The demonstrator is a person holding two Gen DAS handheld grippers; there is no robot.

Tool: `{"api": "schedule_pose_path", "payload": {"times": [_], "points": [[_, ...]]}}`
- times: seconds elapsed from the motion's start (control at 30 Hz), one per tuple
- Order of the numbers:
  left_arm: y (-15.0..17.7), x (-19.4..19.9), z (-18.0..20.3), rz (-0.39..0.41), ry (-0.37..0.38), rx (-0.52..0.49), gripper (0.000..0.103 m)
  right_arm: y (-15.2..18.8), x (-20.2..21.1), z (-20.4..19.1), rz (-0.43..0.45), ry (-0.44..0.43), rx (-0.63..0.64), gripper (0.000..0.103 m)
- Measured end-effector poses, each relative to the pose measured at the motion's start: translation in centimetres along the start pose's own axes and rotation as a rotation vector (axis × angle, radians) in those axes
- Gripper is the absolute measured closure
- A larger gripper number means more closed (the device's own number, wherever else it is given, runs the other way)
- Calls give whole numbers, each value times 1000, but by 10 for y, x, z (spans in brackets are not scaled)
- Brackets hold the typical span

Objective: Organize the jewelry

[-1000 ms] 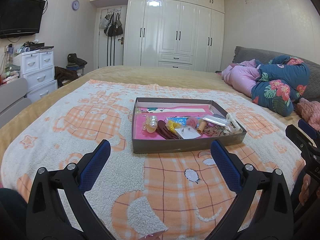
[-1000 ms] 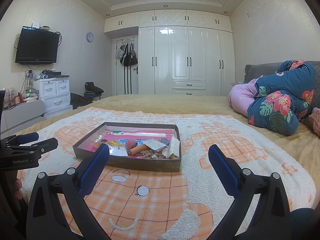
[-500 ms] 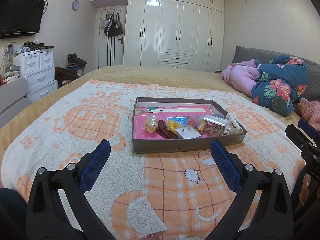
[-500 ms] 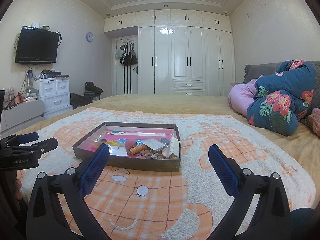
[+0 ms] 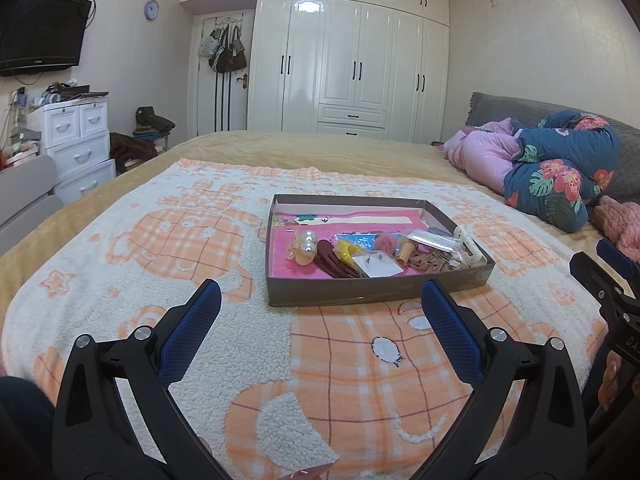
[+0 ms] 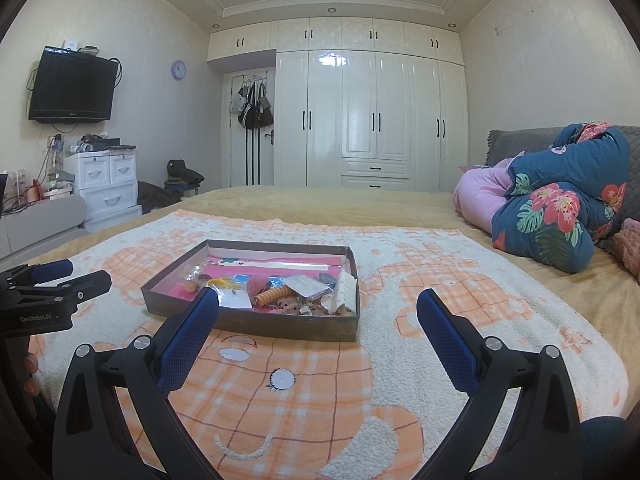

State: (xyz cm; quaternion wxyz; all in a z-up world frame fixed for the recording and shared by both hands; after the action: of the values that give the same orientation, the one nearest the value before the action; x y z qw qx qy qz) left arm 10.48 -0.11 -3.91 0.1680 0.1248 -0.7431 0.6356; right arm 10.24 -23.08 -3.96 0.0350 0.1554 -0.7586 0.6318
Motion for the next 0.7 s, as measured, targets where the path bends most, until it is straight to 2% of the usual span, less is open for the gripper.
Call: {"api": "schedule_pose_path", "payload": {"times": [0.1, 0.3, 0.43, 0.5, 0.57, 0.6, 0.67, 0.7], "points": [[1, -1, -2, -9, -32, -7, 11, 0, 0, 0, -3, 1, -3, 6], [1, -1, -3, -8, -14, 0, 11, 1, -2, 0, -10, 4, -6, 6], [3, -14, -18, -59, -37, 47, 11, -2, -14, 12, -34, 25, -59, 6], [3, -29, -38, -105, -83, 74, 11, -9, -33, 36, -65, 101, -123, 6], [2, -49, -70, -159, -160, 99, 11, -17, -59, 64, -119, 213, -169, 6], [1, -60, -91, -180, -201, 126, 11, -22, -81, 89, -160, 324, -191, 6], [3, -82, -126, -242, -265, 159, 11, -26, -113, 129, -222, 478, -219, 6], [5, -97, -156, -278, -331, 192, 11, -27, -129, 151, -255, 548, -236, 6]]}}
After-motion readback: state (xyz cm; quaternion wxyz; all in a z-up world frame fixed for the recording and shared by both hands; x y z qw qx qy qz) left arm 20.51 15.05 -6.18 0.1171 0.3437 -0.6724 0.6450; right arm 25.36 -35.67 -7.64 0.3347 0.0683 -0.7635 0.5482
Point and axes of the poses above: each gripper's, at about its wrist camera, not at the fingertips, and x roughly against the way its jaws point, z to its right, y to its underside, the point moved 5 cm from there along -x, roughly the way its jaws point, and after that the axes turned 13 degrees about -x, right-handed, at the moved point
